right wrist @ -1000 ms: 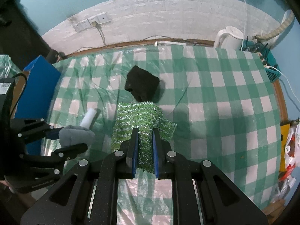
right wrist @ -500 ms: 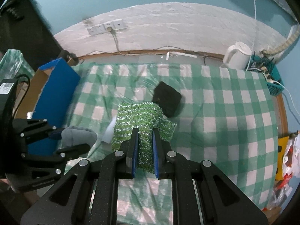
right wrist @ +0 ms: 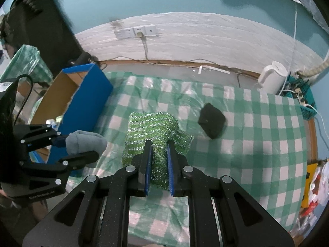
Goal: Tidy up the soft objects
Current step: 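Lift the scrubber and sock and carry both toward the cardboard box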
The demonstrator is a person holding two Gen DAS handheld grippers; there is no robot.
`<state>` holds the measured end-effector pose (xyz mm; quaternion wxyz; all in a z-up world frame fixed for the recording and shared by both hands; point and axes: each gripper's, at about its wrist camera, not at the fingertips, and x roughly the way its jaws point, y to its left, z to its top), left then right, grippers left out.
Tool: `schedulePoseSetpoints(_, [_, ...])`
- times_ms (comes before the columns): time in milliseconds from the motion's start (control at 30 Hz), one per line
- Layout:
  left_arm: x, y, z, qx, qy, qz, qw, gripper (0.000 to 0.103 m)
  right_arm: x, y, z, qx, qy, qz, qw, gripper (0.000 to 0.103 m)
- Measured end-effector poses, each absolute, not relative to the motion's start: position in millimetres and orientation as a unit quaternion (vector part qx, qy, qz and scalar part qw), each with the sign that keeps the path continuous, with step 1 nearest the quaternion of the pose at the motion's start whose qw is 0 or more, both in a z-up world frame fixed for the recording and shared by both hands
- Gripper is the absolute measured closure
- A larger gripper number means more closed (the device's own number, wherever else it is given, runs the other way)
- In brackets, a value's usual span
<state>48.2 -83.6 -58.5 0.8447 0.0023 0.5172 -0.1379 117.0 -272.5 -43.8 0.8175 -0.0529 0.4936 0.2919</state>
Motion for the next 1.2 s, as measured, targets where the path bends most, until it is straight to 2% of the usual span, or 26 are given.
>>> schedulePoseSetpoints(1200, [-4, 66, -33, -0.061, 0.487, -0.028, 0.871, 0.071, 88, -108, -6, -0.108, 0.473, 0.382, 0.787, 0.091])
